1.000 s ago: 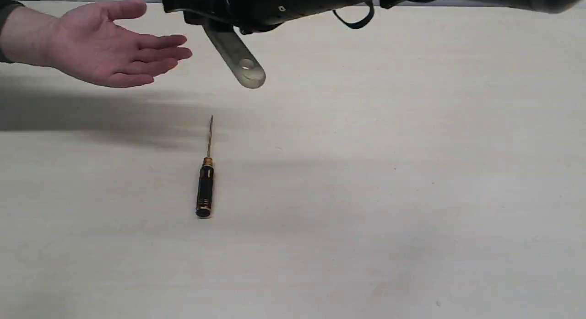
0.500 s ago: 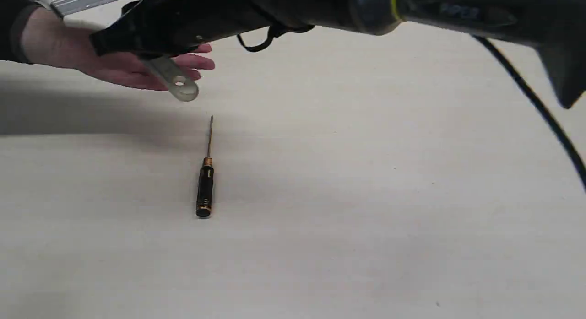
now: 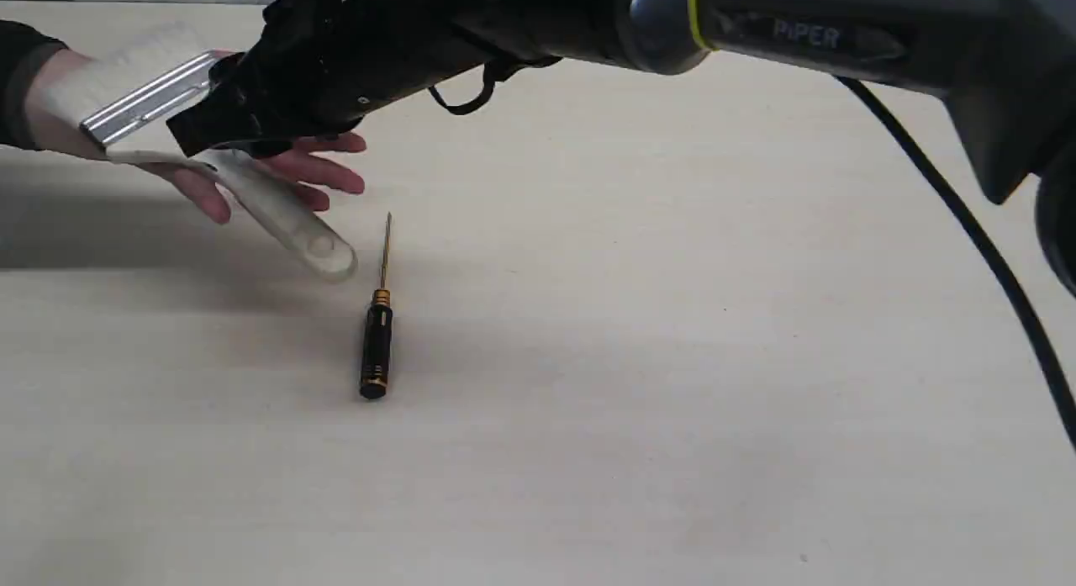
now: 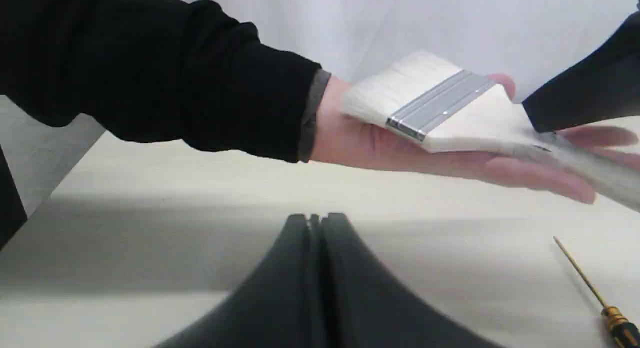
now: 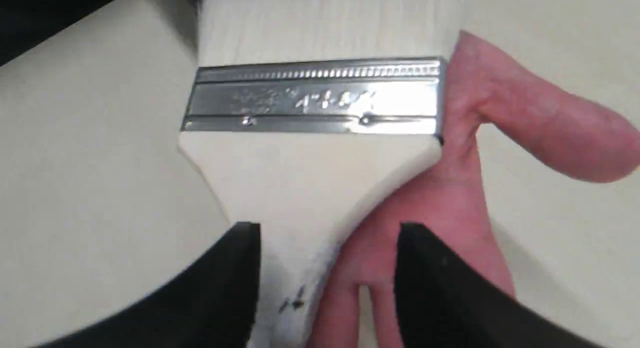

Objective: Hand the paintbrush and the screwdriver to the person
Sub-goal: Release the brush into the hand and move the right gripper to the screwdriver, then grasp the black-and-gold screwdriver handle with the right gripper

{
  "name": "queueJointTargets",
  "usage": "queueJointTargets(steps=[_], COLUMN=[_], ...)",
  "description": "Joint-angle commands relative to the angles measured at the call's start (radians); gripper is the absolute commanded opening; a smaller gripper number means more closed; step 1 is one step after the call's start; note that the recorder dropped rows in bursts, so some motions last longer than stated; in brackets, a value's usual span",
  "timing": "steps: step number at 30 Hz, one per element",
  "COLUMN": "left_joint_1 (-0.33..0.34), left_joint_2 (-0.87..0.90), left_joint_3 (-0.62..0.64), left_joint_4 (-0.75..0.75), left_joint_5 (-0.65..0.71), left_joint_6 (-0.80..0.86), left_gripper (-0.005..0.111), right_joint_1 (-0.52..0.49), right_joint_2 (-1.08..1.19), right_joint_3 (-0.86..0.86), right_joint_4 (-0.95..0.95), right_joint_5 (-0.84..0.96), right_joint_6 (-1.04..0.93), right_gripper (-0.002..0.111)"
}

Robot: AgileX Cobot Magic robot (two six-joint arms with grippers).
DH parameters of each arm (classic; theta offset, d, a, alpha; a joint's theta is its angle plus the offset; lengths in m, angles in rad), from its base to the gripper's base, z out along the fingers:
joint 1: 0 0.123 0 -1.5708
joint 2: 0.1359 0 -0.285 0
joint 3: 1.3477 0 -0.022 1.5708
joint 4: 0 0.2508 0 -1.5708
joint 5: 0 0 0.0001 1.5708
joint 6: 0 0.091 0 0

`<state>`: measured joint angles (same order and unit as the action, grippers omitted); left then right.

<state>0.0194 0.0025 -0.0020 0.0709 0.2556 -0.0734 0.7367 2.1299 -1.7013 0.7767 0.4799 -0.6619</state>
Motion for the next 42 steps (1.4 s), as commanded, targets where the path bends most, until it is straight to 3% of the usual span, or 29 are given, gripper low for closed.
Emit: queueJointTargets(steps=[1, 7, 11, 25, 42], left_joint_1=[-0.008, -0.008, -0.008, -0.008, -0.008], left_joint_2=[-0.002, -0.002, -0.002, -0.002, -0.002], left_joint_3=[0.002, 0.002, 0.002, 0.002, 0.002], left_joint_4=[-0.002, -0.002, -0.002, -0.004, -0.002], left_joint_5=[-0.008, -0.008, -0.008, -0.005, -0.005], left_joint_6=[-0.002, -0.002, -0.002, -0.002, -0.002], left_gripper=[0.000, 0.000, 0.000, 0.000, 0.000], right_joint_1=[-0.004, -0.002, -0.002, -0.002, 0.031], right_joint_2=[-0.046, -0.095, -0.097, -0.083, 0.086], right_joint_3=[-0.006, -0.006, -0.006, -0.006, -0.008], right_joint_4=[-0.070, -0.513, -0.664, -0.602, -0.561], right_joint_5=[0.107, 0.343, 0.494, 0.417, 0.314], right_joint_6=[0.036, 0.544, 0.723, 0.835, 0.843], right_gripper=[0.045, 0.045, 0.045, 0.045, 0.045])
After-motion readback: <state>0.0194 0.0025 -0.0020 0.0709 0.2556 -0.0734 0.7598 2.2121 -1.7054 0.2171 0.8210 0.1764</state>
